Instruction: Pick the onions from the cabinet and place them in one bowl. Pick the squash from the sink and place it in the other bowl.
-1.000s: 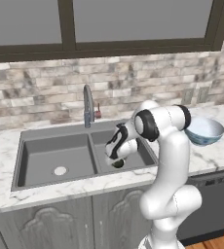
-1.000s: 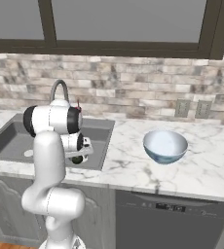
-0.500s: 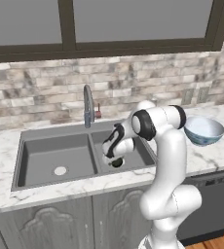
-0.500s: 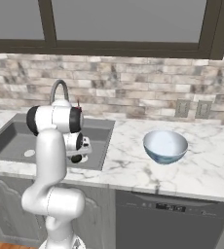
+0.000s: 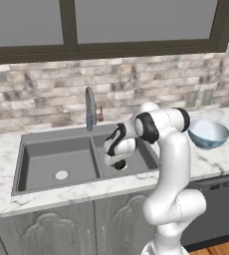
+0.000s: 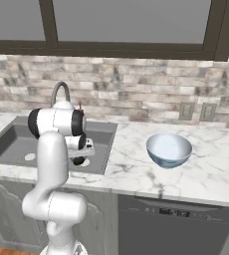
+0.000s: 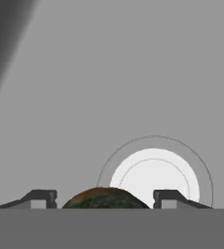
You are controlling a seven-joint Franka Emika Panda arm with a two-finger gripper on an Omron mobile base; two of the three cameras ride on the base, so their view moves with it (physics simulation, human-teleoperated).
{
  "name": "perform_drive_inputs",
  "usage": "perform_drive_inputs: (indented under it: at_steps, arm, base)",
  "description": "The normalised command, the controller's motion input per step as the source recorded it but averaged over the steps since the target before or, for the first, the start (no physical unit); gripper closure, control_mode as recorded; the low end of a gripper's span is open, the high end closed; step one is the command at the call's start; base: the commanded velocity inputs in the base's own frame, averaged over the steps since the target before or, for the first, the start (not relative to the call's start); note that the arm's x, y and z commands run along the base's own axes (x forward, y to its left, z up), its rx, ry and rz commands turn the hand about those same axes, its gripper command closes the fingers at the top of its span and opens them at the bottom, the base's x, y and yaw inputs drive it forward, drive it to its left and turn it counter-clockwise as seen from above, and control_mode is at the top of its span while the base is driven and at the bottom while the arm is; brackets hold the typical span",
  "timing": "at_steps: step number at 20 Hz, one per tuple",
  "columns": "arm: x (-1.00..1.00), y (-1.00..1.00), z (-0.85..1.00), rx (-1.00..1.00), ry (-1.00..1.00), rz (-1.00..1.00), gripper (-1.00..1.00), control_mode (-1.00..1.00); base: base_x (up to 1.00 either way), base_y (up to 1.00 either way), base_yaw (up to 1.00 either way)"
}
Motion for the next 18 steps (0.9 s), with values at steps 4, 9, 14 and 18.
perform_drive_inputs:
  at_steps: [4,9,14,18]
  arm:
    - [0.0,-0.07,0.74,-0.09,0.0,-0.02,1.0,-1.0]
    - [-0.07,-0.17,0.67,-0.02,0.0,-0.01,1.0,-1.0]
    - [-0.05,-0.38,0.66,-0.01,0.0,-0.03,1.0,-1.0]
    - [-0.15,-0.39,0.75,-0.03,0.0,-0.03,1.0,-1.0]
  base:
    - [0.0,0.0,0.0]
    - [0.0,0.0,0.0]
    - [0.0,0.0,0.0]
    - [0.0,0.0,0.0]
